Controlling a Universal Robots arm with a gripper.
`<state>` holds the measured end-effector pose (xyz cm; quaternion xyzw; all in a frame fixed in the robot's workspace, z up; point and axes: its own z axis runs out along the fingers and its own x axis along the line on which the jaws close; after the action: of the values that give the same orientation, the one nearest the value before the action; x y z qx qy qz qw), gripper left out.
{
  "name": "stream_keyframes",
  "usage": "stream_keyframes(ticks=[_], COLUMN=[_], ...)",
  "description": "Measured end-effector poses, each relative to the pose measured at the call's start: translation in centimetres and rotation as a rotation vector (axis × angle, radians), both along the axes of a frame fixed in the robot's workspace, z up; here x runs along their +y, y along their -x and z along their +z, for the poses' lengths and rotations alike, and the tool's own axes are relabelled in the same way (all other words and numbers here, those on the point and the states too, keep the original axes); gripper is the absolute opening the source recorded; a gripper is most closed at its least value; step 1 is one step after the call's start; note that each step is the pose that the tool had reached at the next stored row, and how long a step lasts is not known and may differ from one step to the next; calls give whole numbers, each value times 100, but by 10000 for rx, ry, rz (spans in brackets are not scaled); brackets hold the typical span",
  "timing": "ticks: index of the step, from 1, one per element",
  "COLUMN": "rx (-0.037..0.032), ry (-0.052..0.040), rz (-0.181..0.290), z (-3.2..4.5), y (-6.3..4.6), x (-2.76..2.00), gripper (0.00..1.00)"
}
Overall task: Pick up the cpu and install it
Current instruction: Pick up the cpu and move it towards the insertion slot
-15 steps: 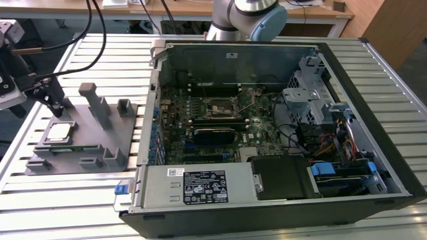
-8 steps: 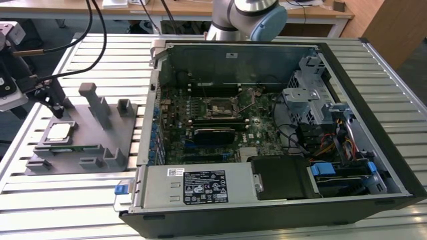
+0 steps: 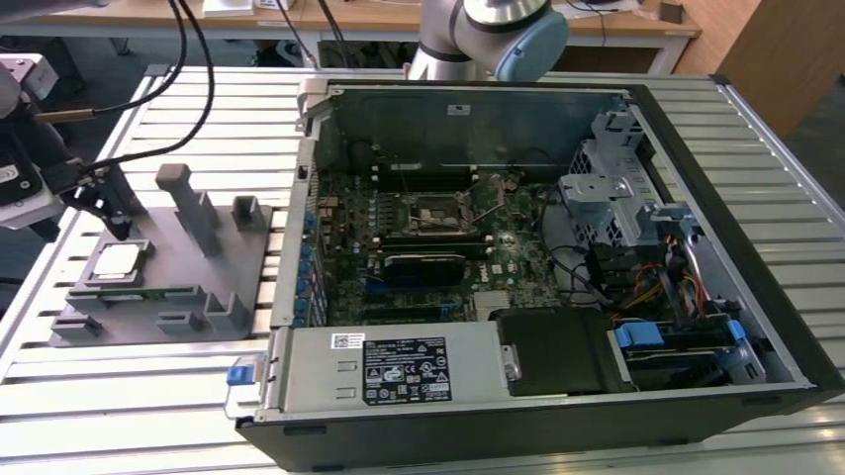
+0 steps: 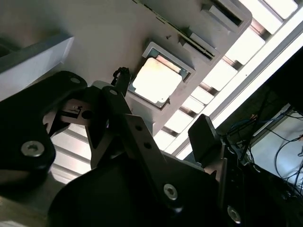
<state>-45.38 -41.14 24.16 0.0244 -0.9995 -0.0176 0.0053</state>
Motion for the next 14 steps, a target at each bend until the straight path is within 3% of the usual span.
stream_keyframes(ticks=[1, 2, 14], rx=[-1, 0, 0], ry=[0, 0, 0], rz=[0, -68, -232], z=[-18, -177, -272], y=[0, 0, 6], x=[0, 14, 44], gripper=[76, 76, 76])
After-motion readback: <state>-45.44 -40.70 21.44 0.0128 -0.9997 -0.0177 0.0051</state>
